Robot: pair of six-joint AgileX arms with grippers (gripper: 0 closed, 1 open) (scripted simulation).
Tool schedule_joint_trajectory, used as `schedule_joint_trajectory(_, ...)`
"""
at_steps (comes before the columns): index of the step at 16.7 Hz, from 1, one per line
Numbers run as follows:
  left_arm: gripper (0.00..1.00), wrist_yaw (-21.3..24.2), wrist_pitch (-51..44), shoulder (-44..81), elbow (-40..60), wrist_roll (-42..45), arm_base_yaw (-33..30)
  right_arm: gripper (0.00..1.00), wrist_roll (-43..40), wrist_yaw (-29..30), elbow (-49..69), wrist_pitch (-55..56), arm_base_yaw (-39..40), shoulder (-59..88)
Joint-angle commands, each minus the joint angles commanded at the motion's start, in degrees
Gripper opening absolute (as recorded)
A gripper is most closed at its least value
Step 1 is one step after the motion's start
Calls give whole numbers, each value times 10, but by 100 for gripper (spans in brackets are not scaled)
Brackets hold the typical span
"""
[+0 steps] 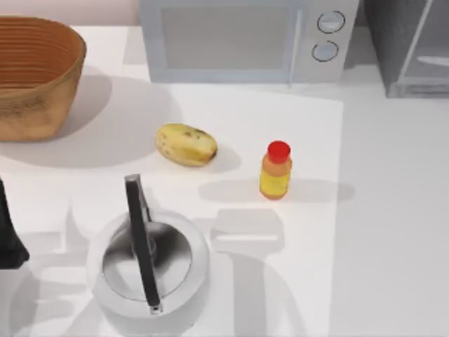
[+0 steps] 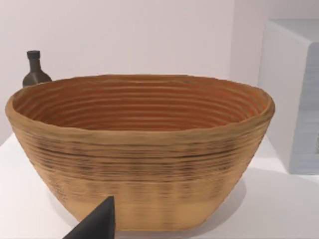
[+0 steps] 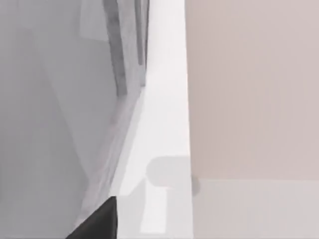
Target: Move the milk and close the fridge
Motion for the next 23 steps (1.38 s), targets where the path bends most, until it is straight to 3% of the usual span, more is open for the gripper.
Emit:
schedule_joint_trajectory(5, 100, 0, 0, 0, 0, 0, 0, 100, 0, 0, -3, 2, -5, -3)
schedule_joint_trajectory(8, 100, 0, 0, 0, 0, 0, 0, 100, 31, 34, -17, 15, 31, -9)
schedule_joint_trajectory(11, 100, 0, 0, 0, 0, 0, 0, 100, 92, 105, -44, 47, 121, -25)
schedule_joint_trajectory(18, 100, 0, 0, 0, 0, 0, 0, 100, 277, 324, -131, 150, 420, -88)
schedule_joint_trajectory(23, 100, 0, 0, 0, 0, 0, 0, 100, 354, 414, -169, 193, 518, -120)
